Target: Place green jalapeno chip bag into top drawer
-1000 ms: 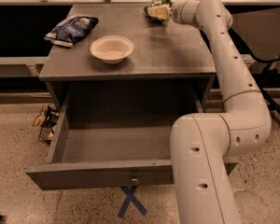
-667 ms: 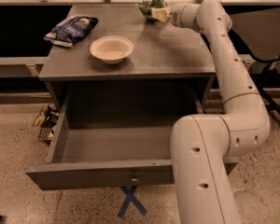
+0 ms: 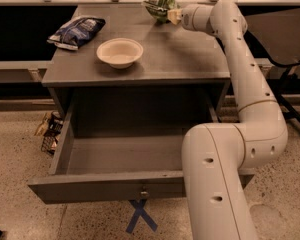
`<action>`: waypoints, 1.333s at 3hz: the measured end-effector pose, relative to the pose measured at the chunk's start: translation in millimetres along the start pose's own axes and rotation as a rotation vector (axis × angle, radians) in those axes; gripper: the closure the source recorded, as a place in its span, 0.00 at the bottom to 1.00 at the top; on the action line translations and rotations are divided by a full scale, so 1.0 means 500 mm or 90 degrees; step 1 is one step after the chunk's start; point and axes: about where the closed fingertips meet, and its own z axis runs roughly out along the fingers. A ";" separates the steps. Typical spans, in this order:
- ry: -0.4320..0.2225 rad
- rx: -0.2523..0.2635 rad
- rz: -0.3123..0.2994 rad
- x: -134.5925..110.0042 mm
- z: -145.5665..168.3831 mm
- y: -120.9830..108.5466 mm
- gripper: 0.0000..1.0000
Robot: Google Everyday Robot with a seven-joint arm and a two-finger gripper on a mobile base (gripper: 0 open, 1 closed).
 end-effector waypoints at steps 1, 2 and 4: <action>-0.007 0.013 0.009 -0.012 -0.002 -0.008 0.49; -0.038 0.041 0.025 -0.039 0.017 -0.016 0.26; -0.130 0.065 0.024 -0.105 0.064 0.000 0.00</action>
Offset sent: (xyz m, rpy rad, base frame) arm 0.1081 -0.0288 0.0693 0.1260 -0.1089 -0.1807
